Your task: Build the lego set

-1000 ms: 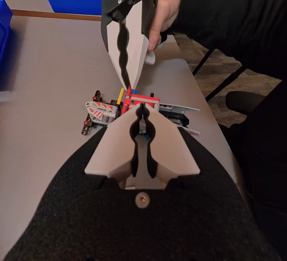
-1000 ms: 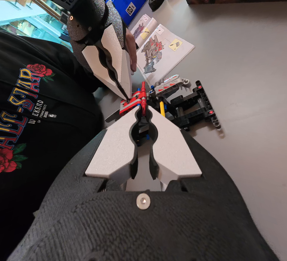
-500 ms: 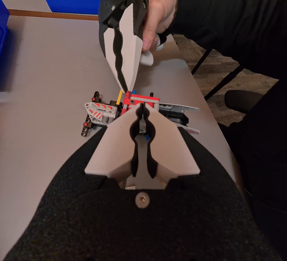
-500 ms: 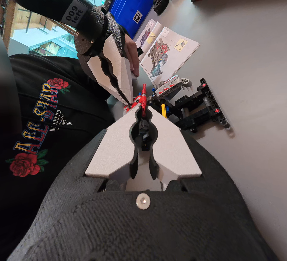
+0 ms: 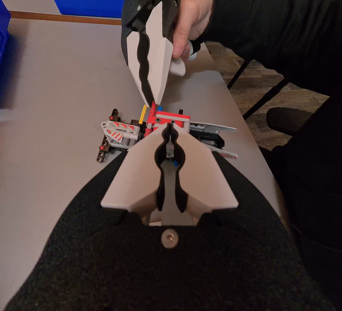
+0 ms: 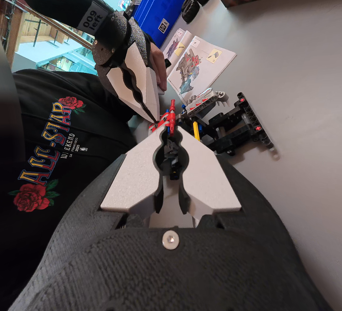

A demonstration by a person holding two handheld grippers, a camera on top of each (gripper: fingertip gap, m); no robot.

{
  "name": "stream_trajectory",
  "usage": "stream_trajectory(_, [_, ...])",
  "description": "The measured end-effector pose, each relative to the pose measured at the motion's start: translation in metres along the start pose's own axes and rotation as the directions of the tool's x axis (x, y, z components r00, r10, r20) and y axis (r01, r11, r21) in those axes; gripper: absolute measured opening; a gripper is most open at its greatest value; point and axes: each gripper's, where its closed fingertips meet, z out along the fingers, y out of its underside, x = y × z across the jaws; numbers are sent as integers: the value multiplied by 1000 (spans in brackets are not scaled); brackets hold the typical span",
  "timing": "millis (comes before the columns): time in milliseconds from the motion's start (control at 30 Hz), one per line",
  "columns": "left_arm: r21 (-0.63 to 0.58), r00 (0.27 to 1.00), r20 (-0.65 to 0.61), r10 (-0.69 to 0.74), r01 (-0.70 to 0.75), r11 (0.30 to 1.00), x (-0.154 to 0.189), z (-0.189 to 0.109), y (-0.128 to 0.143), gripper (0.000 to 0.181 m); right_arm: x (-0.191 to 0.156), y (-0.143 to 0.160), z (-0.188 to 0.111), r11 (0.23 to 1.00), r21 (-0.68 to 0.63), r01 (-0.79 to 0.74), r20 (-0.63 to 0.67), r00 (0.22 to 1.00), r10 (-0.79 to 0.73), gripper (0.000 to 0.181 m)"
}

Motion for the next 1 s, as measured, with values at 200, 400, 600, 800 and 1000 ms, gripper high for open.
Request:
stream_trajectory(200, [-1, 1000, 2, 3, -3, 1000, 0, 0, 0, 0, 2, 2, 4, 1000, -16, -6, 2, 1000, 6, 3])
stream_trajectory(400, [-2, 1000, 0, 7, -7, 1000, 0, 0, 0, 0, 1, 4, 0, 1000, -21, -6, -1, 1000, 6, 3])
stream_trajectory(600, [-2, 1000, -1, 8, -8, 1000, 0, 0, 0, 0, 1, 4, 1, 1000, -20, -4, 9, 1000, 4, 3])
stream_trajectory(800, [22, 999, -32, -7, 8, 1000, -1, -9, -3, 0, -1, 4, 2, 1000, -28, 1, 21, 1000, 0, 6])
stream_trajectory(1000, [48, 999, 32, -7, 5, 999, -35, -34, 4, 8, 0, 0, -1, 1000, -2, -9, 17, 1000, 9, 5])
